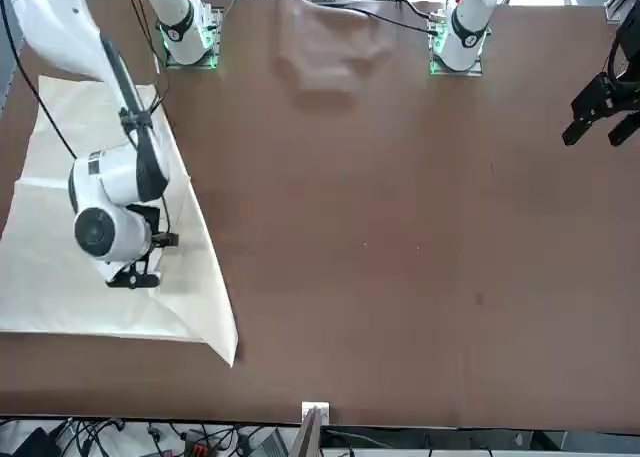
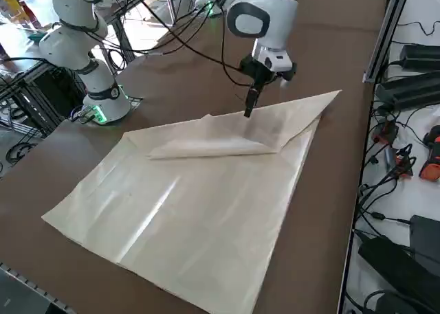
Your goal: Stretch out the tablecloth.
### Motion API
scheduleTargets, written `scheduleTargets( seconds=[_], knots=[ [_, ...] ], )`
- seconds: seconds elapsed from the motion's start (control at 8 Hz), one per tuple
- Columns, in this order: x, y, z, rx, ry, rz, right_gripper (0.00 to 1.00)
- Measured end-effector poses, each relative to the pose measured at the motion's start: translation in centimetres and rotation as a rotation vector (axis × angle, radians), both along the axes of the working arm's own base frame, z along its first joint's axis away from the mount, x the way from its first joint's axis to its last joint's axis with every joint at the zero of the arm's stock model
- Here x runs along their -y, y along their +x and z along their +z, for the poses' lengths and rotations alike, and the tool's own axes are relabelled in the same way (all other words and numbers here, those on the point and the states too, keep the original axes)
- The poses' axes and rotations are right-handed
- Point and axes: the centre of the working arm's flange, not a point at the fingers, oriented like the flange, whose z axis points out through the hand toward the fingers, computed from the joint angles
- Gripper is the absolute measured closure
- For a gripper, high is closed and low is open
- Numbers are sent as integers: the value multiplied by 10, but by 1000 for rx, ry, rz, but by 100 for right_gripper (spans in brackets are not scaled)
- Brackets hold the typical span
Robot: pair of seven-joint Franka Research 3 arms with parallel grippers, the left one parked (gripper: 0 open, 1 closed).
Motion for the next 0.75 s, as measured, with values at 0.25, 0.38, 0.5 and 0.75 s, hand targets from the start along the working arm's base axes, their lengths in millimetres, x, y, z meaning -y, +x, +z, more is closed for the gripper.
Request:
scheduleTargets(
  seconds=[0.25, 0.38, 0.5, 0.75],
  knots=[
    [-39, -33, 6, -26, -23, 74, 6],
    [-54, -51, 4, -38, -44, 117, 5],
    [-70, -71, -2, -26, -101, 187, 4],
    [-94, -109, -23, 47, -266, 323, 1]
  ],
)
